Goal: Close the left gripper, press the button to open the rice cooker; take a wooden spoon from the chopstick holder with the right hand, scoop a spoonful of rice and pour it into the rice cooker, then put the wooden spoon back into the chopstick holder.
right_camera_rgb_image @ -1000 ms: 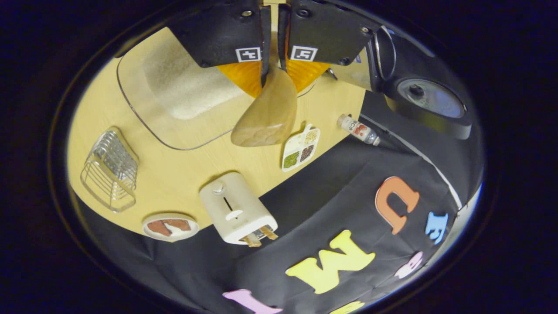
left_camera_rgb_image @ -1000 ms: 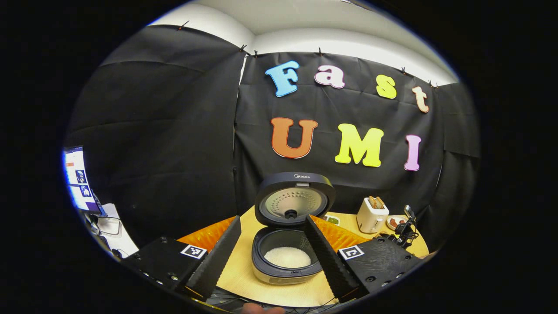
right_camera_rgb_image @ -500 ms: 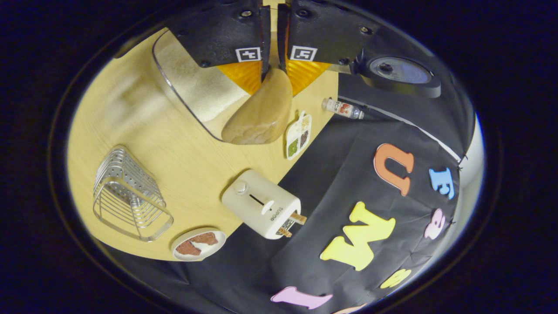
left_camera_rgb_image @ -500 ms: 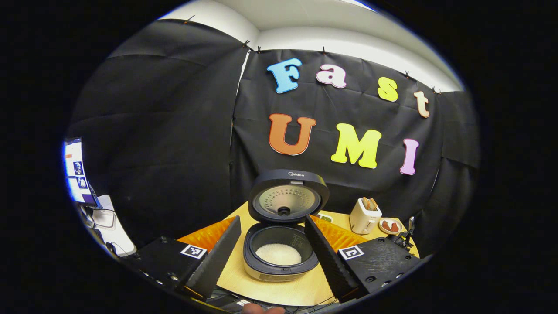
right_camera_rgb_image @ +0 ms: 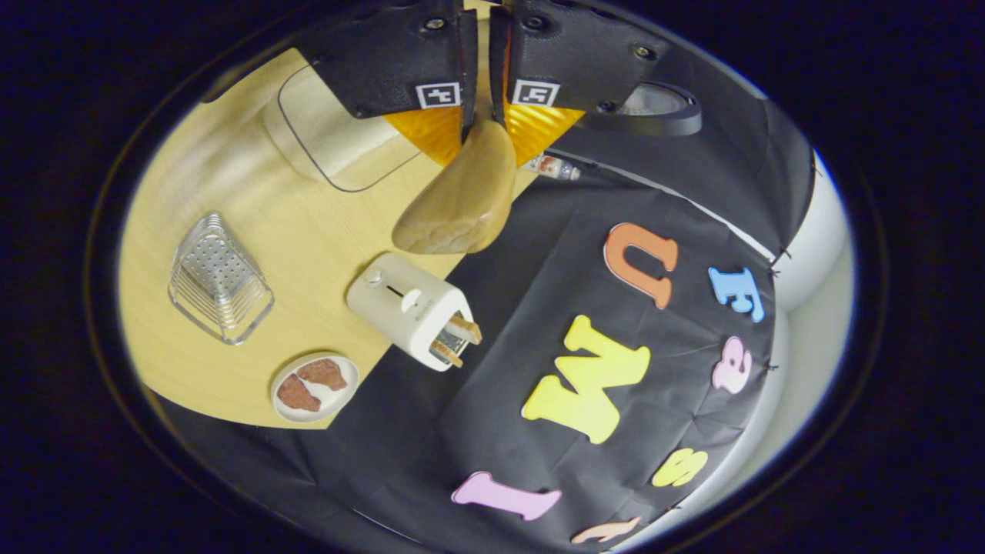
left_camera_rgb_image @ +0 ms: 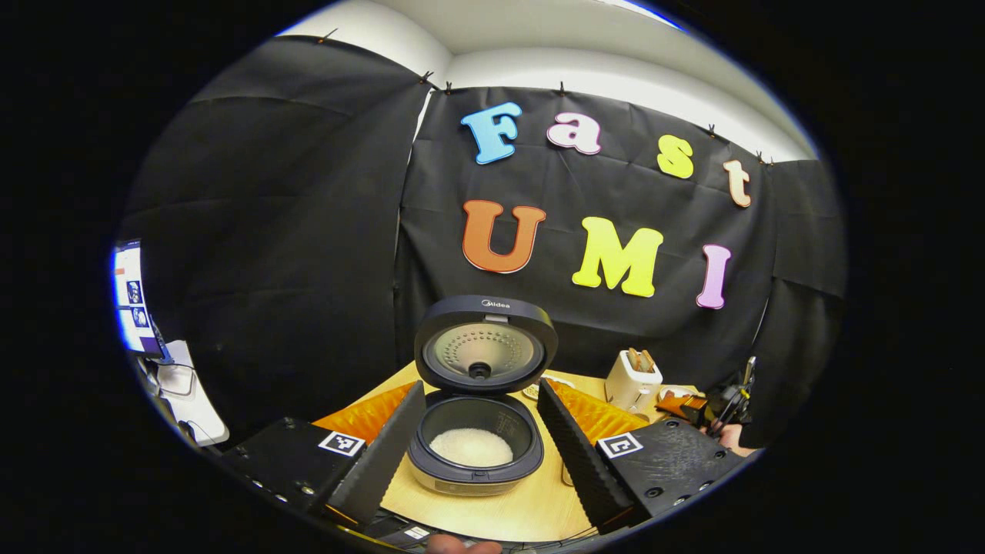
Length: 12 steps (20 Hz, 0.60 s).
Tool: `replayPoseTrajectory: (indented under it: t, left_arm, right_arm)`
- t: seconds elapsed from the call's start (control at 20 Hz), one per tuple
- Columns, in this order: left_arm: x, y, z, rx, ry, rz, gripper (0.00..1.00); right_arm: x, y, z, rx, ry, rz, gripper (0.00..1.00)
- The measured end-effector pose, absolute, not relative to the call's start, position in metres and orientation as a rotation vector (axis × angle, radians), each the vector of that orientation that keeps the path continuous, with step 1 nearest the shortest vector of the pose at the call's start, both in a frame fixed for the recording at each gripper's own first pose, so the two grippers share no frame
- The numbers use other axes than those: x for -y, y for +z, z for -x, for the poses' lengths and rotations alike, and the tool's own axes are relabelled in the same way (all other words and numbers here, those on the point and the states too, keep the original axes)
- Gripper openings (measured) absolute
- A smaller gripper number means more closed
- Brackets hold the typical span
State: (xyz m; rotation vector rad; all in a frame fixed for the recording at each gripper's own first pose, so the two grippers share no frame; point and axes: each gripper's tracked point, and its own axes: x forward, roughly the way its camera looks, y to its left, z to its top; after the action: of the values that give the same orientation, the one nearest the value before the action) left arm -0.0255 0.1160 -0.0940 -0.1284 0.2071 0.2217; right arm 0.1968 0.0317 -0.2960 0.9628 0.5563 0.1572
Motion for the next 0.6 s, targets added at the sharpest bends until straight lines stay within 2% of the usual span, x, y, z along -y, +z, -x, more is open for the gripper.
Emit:
replayPoseTrajectory:
  t: [0.35, 0.6]
  left_arm:
    - [-0.141, -0.099, 0.039, -0.205, 0.258, 0.116, 0.95]
    - [-0.162, -0.102, 0.049, -0.204, 0.247, 0.080, 0.95]
  right_arm:
    - [-0.141, -0.220, -0.185, -0.540, 0.348, -0.973, 0.11]
    - [-0.216, -0.222, -0.182, -0.579, 0.414, -0.933, 0.11]
